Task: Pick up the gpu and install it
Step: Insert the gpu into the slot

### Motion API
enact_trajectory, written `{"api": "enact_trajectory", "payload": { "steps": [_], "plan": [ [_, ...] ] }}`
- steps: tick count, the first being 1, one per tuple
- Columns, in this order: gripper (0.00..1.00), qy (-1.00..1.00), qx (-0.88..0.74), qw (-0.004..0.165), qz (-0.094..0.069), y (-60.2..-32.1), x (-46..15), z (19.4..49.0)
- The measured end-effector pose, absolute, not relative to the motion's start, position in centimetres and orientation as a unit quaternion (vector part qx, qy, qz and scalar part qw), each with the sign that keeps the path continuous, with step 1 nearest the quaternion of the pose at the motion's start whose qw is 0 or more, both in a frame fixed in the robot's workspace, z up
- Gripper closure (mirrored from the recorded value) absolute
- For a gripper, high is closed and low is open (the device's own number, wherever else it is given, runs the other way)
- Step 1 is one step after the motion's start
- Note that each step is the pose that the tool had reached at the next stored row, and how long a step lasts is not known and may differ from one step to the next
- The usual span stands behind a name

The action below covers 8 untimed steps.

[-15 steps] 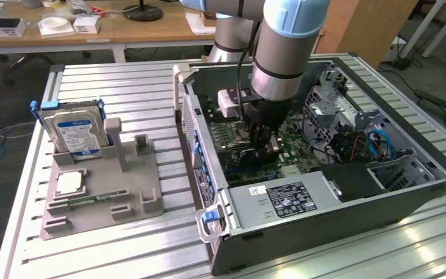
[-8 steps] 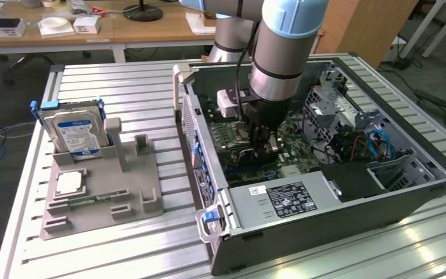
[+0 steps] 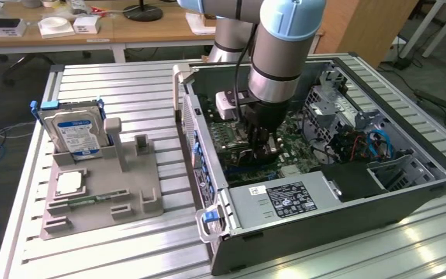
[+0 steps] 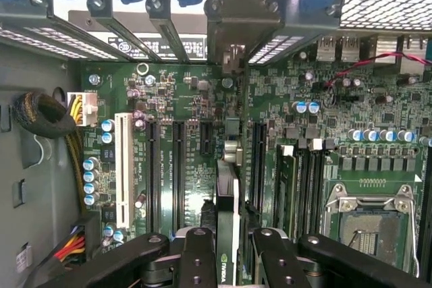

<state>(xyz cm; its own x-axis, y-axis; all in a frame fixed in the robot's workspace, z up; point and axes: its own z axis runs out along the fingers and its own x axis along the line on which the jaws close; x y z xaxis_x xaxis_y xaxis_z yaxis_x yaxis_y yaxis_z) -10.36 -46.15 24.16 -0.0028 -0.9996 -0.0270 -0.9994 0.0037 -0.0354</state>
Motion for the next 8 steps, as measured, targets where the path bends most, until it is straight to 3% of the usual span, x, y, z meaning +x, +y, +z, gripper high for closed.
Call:
{"api": "enact_trajectory", "payload": {
  "steps": [8],
  "plan": [
    [0.74, 0.708, -0.706, 0.023, -0.002, -46.13, -10.36, 24.41]
  ]
}}
